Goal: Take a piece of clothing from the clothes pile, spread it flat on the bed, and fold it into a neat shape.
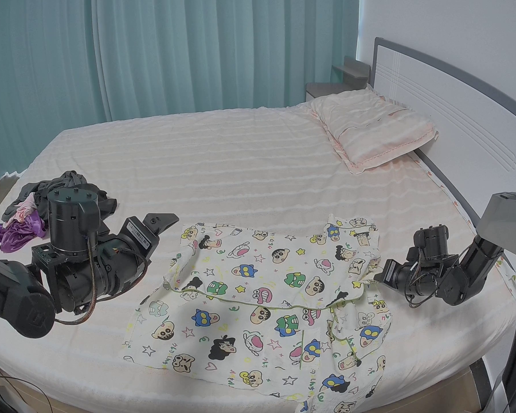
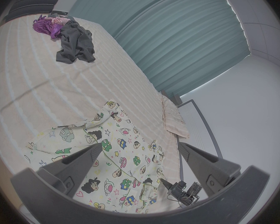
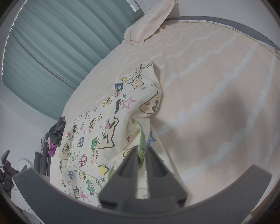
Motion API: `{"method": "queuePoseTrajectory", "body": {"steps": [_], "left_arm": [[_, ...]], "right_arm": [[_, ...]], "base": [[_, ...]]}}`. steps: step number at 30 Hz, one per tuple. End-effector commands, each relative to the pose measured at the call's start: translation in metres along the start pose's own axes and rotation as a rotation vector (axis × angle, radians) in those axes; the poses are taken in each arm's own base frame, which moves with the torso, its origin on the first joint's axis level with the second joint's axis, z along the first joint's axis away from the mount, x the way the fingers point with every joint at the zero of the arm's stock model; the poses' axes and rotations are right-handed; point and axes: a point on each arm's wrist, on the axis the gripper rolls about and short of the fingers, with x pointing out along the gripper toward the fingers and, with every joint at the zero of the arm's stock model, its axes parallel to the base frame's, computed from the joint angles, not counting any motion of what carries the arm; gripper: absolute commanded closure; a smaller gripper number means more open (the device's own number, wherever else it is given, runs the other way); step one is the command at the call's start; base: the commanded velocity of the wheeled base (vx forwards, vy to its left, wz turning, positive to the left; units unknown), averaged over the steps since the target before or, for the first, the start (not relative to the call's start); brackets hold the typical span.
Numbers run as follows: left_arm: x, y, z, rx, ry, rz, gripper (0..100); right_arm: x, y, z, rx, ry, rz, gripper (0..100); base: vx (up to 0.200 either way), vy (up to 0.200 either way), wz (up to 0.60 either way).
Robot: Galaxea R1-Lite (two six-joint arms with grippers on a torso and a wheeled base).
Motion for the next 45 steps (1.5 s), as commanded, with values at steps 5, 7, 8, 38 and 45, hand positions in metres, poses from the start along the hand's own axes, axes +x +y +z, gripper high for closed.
{"method": "queuePoseTrajectory", "body": {"steps": [5,7,8,38,45], "left_arm": [[0.001,0.001,0.000,0.000,0.001,0.004,0],[0.001,0.001,0.000,0.000,0.001,0.004,0],[0.001,0.001,0.000,0.000,0.001,0.004,0],[0.005,0.004,-0.002,0.000,0.010,0.021,0],[0.005,0.004,-0.002,0.000,0.010,0.021,0]], "right_arm": [[-0.022,0.014,0.009,-0.039,-0.040,0.022,100],[-0.030,0.022,0.015,-0.047,-0.051,0.036,100],[-0.033,0.026,0.017,-0.050,-0.050,0.040,100],[0.078,0.072,0.035,-0.170,0.060,-0.232,0],[0.069,0.066,0.053,-0.122,0.036,-0.235,0]], "base": [[0.000,0.000,0.00],[0.000,0.000,0.00],[0.000,0.000,0.00],[0.000,0.000,0.00],[0.000,0.000,0.00]]}}
